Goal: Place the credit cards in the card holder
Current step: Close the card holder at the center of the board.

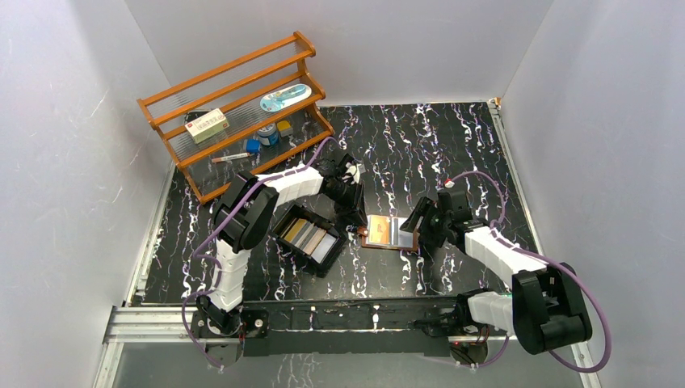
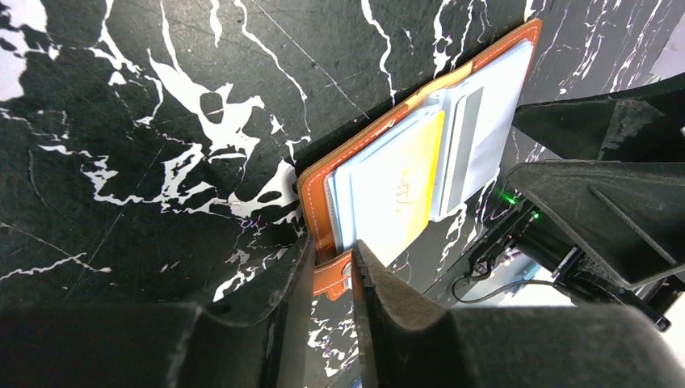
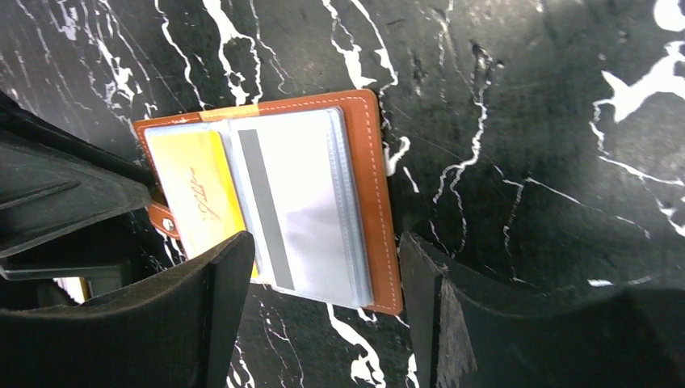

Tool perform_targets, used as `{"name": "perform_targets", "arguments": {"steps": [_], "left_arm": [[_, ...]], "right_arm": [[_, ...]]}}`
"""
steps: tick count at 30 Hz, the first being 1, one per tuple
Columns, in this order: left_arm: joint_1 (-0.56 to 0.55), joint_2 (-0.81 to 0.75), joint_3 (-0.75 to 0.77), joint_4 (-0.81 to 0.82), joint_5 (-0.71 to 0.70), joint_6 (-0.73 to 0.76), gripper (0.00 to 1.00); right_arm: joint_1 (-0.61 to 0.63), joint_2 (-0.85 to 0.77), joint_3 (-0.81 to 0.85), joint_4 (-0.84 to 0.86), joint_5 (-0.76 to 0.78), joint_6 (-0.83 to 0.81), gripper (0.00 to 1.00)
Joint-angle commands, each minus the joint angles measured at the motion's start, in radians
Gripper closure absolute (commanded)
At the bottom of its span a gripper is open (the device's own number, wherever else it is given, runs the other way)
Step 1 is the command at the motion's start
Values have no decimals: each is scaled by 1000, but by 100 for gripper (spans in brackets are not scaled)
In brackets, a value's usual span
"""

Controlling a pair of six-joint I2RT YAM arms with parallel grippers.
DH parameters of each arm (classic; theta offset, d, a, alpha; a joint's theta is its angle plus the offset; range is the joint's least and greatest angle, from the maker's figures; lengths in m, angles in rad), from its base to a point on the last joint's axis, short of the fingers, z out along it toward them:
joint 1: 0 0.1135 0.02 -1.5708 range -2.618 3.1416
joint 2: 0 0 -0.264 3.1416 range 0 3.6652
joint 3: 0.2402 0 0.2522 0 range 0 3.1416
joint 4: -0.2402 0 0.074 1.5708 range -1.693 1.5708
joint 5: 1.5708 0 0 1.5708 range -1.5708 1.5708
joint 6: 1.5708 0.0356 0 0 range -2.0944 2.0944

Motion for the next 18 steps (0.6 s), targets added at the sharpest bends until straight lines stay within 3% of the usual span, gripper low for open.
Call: {"name": "perform_targets", "arguments": {"steps": [1,18], "left_arm": [[-7,-33,-8,0,35,-10,79],[-15,-13,-12,11,38,-15,85]], "right_arm": [[-4,21,-21,86,-62,18,25],[-35,-121,-21,187,-235,128,26]]}}
